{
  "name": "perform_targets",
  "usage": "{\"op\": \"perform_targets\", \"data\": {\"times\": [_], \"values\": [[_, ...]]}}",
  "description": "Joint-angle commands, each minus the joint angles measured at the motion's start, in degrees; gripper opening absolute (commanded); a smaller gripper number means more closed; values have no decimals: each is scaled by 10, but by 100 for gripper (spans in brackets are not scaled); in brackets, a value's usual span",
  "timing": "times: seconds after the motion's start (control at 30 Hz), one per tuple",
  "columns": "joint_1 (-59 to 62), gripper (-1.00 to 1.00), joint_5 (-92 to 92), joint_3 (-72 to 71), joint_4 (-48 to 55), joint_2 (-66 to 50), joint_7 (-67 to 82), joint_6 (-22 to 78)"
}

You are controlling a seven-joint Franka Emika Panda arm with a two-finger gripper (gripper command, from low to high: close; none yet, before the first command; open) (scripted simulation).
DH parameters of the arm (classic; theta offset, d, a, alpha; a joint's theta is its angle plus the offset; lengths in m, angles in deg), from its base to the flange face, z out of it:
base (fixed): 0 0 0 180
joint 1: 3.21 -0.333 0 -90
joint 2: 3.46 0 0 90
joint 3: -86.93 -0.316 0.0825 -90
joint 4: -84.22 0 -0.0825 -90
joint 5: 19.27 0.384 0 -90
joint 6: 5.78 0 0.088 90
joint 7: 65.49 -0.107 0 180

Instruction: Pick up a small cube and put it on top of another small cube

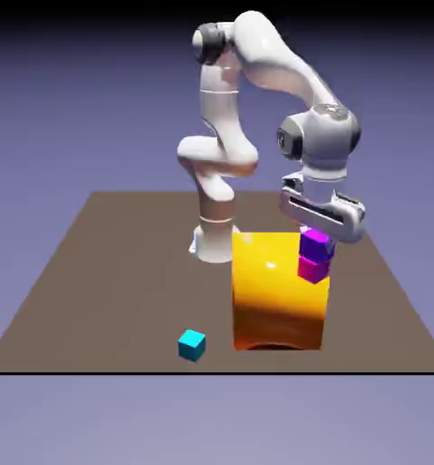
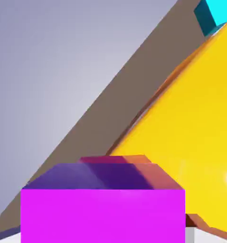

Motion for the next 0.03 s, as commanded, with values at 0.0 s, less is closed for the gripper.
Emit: {"op": "perform_targets", "data": {"times": [0.0], "values": [[1,100,10,3,15,13,7,25]]}}
